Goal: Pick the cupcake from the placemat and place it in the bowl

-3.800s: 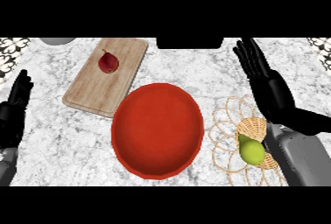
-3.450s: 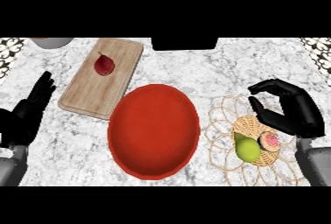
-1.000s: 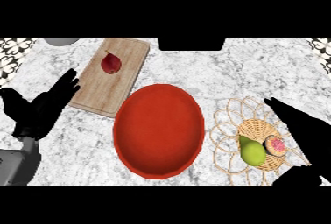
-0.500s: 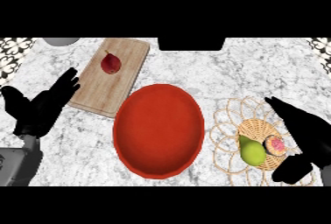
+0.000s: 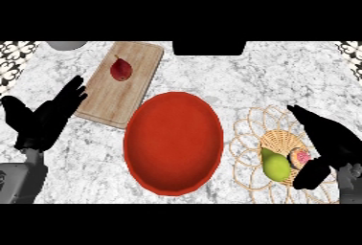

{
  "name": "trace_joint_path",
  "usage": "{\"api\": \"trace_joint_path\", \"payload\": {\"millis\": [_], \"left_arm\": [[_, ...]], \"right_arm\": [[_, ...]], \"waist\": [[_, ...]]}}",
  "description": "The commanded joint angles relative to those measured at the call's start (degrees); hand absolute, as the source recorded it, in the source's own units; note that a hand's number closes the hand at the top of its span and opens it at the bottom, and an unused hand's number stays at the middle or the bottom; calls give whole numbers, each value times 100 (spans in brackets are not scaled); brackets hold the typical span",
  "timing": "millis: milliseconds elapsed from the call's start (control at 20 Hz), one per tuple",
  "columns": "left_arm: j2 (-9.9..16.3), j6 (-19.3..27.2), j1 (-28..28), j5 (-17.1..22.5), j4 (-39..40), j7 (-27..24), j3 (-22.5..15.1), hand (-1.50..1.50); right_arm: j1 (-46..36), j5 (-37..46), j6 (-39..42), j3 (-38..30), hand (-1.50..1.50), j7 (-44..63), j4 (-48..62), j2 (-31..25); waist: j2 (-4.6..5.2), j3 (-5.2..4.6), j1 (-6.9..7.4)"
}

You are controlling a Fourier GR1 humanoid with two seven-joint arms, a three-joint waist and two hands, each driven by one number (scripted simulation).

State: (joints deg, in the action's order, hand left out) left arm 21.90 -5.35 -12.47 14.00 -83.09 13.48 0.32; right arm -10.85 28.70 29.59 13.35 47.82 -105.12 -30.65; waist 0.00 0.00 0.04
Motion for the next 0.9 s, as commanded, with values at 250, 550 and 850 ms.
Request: {"api": "trace_joint_path", "payload": {"millis": [250,550,850], "left_arm": [[-211,-194,-291,-255,428,-52,283,0],[-490,-115,244,-461,-535,290,170,0],[-588,-173,-34,-494,-221,232,328,0]], "right_arm": [[87,672,40,-80,-150,-452,678,483],[346,1018,230,-180,-150,-345,528,778],[171,1543,-461,-274,-150,-1313,1957,922]], "waist": [[6,0,-11],[-5,0,-3],[4,1,8]]}}
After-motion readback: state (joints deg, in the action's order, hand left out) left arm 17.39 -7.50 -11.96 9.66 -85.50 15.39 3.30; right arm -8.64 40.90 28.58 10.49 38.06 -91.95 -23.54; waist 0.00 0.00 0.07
